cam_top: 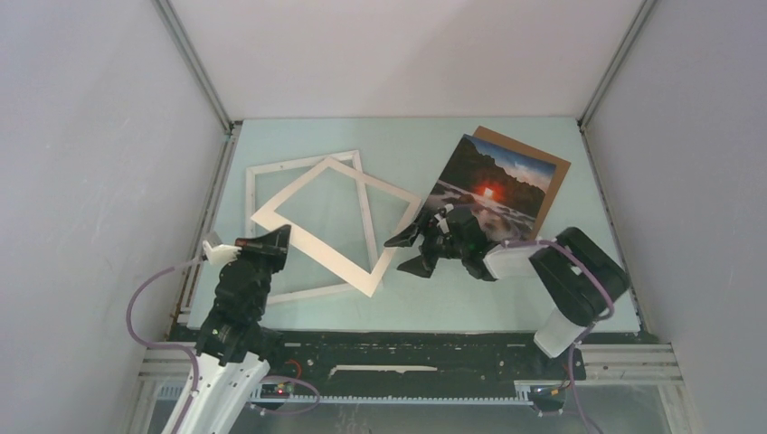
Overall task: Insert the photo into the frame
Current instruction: Turn over the photo frame item at the center of the board, then place the photo frame item in the photo frame.
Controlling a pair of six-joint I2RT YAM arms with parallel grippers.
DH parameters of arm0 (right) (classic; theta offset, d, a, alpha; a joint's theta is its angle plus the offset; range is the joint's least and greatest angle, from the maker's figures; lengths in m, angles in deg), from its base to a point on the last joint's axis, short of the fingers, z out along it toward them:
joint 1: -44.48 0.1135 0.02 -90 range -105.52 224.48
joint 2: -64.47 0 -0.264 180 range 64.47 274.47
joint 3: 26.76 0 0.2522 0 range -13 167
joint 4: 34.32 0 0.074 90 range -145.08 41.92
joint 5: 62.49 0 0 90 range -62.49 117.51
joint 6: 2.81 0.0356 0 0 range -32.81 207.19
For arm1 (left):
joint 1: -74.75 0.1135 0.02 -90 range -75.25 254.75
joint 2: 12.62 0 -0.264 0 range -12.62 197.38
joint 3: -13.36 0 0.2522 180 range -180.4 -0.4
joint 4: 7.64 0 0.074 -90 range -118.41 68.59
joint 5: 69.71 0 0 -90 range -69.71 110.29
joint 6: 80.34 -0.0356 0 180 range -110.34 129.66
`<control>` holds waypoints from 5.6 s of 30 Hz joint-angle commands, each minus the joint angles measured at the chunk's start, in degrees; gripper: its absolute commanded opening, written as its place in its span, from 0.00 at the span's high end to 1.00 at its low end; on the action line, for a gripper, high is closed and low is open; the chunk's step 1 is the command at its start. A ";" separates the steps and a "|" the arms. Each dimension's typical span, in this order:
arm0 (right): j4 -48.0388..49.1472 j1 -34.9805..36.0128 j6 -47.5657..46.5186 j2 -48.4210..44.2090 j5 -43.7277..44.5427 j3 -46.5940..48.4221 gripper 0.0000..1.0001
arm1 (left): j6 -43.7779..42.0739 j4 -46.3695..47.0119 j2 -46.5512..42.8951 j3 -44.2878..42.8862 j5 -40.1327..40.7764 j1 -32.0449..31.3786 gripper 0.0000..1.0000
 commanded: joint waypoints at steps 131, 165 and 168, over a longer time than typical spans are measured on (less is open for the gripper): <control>-58.99 3.06 -48.79 42.17 -5.95 82.06 0.56 | -28.01 -28.25 15.82 -28.81 9.84 0.39 0.03; -55.25 -4.42 -57.29 19.03 1.75 56.55 0.34 | -31.20 -11.27 28.39 -20.10 -1.36 0.37 0.00; -53.00 -7.38 -58.26 12.25 2.75 47.79 0.30 | -31.95 -7.33 31.17 -19.38 -6.88 0.39 0.00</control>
